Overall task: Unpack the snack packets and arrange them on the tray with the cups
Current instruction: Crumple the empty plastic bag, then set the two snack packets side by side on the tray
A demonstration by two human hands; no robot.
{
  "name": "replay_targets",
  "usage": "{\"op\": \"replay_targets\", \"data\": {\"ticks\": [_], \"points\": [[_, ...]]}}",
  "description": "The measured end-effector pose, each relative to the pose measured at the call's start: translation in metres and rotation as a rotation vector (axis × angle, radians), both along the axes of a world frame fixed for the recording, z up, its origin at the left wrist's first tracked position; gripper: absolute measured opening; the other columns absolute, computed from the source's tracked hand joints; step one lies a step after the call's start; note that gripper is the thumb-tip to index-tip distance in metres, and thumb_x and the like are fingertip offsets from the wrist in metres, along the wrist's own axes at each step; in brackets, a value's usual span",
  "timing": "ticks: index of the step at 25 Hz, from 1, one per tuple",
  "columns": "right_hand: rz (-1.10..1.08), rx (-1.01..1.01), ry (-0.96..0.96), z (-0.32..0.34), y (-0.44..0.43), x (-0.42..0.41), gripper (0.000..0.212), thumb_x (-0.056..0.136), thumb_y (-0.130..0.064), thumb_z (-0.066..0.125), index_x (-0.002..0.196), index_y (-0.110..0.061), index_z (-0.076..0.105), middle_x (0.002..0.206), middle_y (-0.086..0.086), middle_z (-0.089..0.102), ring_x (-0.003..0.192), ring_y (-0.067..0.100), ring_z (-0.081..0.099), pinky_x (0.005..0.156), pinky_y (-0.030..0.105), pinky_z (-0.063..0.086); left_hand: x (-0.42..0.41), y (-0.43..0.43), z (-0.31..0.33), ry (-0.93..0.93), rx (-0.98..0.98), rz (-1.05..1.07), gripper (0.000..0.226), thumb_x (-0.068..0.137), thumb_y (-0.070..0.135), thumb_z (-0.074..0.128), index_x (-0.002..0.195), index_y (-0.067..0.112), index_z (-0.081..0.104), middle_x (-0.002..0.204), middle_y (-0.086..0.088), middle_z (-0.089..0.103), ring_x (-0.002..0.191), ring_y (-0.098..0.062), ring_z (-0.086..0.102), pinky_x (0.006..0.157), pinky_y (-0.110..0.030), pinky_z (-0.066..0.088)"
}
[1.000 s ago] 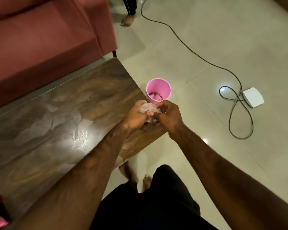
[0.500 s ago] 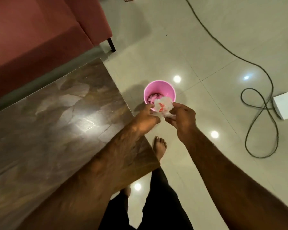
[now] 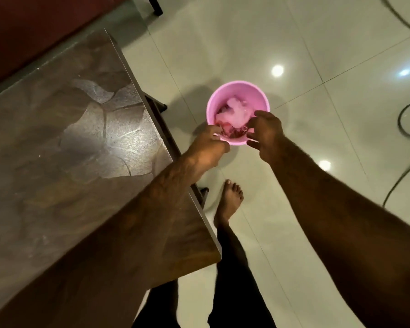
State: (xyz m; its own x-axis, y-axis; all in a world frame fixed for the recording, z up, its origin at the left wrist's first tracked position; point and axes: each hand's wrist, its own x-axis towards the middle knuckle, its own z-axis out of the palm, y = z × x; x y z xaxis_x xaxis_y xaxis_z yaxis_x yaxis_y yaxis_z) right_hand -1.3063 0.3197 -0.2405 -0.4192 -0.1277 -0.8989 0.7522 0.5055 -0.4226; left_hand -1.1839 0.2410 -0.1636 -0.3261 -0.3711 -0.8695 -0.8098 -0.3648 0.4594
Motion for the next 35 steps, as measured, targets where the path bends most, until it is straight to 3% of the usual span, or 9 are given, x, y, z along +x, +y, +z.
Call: {"op": "replay_targets", "data": {"ticks": [4, 12, 15, 19, 20, 25, 28, 31, 35], "points": [[0.055, 0.019, 0.027, 0.029, 0.013, 0.018, 0.043, 0.094, -0.004, 0.059, 0.132, -0.021, 0.071, 0.112, 0.009, 0.073, 0.111, 0.033, 0.072, 0.085, 0.04, 0.058, 0.008, -0.004, 0.024, 0.014, -0.036, -0.029, 0.047, 0.09, 0.0, 0.059, 0.133, 0.016, 0.051, 0.095, 0.013, 0.055, 0.092, -0.009, 0.058, 0.07, -0.026, 0.05], [0.274, -0.059, 0.185, 0.134, -0.011, 0.062, 0.036, 0.093, -0.008, 0.066, 0.081, -0.039, 0.078, 0.125, 0.012, 0.076, 0.118, 0.037, 0.072, 0.079, 0.042, 0.063, 0.047, -0.02, 0.104, 0.117, -0.069, 0.103, 0.043, 0.091, 0.009, 0.061, 0.132, 0.019, 0.049, 0.112, 0.004, 0.054, 0.1, -0.015, 0.061, 0.08, -0.037, 0.052], [0.414, -0.071, 0.272, 0.171, -0.024, 0.091, 0.027, 0.096, -0.008, 0.068, 0.104, -0.03, 0.08, 0.124, 0.009, 0.076, 0.117, 0.035, 0.071, 0.098, 0.053, 0.062, 0.088, -0.03, 0.134, 0.139, -0.11, 0.199, 0.047, 0.09, 0.009, 0.064, 0.135, 0.015, 0.049, 0.125, -0.002, 0.057, 0.103, -0.013, 0.059, 0.083, -0.032, 0.052], [0.809, -0.139, 0.449, 0.223, -0.05, 0.164, 0.047, 0.092, -0.008, 0.067, 0.136, -0.023, 0.071, 0.138, -0.001, 0.069, 0.092, 0.004, 0.063, 0.072, 0.014, 0.051, 0.192, -0.05, 0.178, 0.129, -0.269, 0.203, 0.054, 0.091, 0.008, 0.061, 0.142, 0.016, 0.047, 0.143, -0.006, 0.051, 0.113, -0.013, 0.056, 0.085, -0.025, 0.049], [0.89, -0.164, 0.478, 0.235, -0.059, 0.189, 0.049, 0.091, -0.007, 0.066, 0.138, -0.024, 0.07, 0.138, -0.001, 0.068, 0.09, 0.006, 0.065, 0.068, 0.013, 0.052, 0.223, -0.054, 0.188, 0.111, -0.304, 0.2, 0.055, 0.09, 0.009, 0.061, 0.143, 0.017, 0.046, 0.145, -0.006, 0.05, 0.116, -0.015, 0.056, 0.089, -0.026, 0.049], [1.197, -0.233, 0.578, 0.281, -0.095, 0.336, 0.051, 0.089, -0.01, 0.071, 0.139, -0.021, 0.07, 0.14, 0.008, 0.069, 0.122, 0.026, 0.07, 0.111, 0.039, 0.055, 0.391, -0.063, 0.22, 0.057, -0.391, 0.279, 0.054, 0.09, 0.016, 0.06, 0.142, 0.022, 0.047, 0.147, -0.005, 0.047, 0.111, -0.017, 0.054, 0.084, -0.023, 0.044], [1.31, -0.262, 0.623, 0.293, -0.11, 0.447, 0.05, 0.09, -0.014, 0.071, 0.138, -0.025, 0.069, 0.143, 0.007, 0.065, 0.121, 0.025, 0.068, 0.11, 0.038, 0.055, 0.512, -0.058, 0.228, 0.042, -0.426, 0.389, 0.051, 0.088, 0.018, 0.06, 0.137, 0.023, 0.05, 0.142, -0.006, 0.052, 0.105, -0.019, 0.058, 0.078, -0.023, 0.046], [1.375, -0.309, 0.6, 0.295, -0.123, 0.557, 0.05, 0.091, -0.012, 0.071, 0.139, -0.024, 0.068, 0.145, 0.003, 0.063, 0.1, 0.011, 0.065, 0.087, 0.023, 0.052, 0.624, -0.043, 0.235, 0.002, -0.427, 0.472, 0.051, 0.086, 0.018, 0.061, 0.136, 0.022, 0.051, 0.138, -0.005, 0.052, 0.105, -0.019, 0.057, 0.083, -0.026, 0.047], [1.485, -0.368, 0.536, 0.291, -0.136, 0.682, 0.051, 0.089, -0.005, 0.072, 0.138, -0.02, 0.069, 0.147, 0.004, 0.063, 0.12, 0.018, 0.065, 0.088, 0.02, 0.051, 0.741, -0.027, 0.243, -0.059, -0.453, 0.617, 0.049, 0.086, 0.016, 0.062, 0.134, 0.018, 0.053, 0.134, -0.008, 0.055, 0.11, -0.024, 0.06, 0.092, -0.033, 0.053]]}}
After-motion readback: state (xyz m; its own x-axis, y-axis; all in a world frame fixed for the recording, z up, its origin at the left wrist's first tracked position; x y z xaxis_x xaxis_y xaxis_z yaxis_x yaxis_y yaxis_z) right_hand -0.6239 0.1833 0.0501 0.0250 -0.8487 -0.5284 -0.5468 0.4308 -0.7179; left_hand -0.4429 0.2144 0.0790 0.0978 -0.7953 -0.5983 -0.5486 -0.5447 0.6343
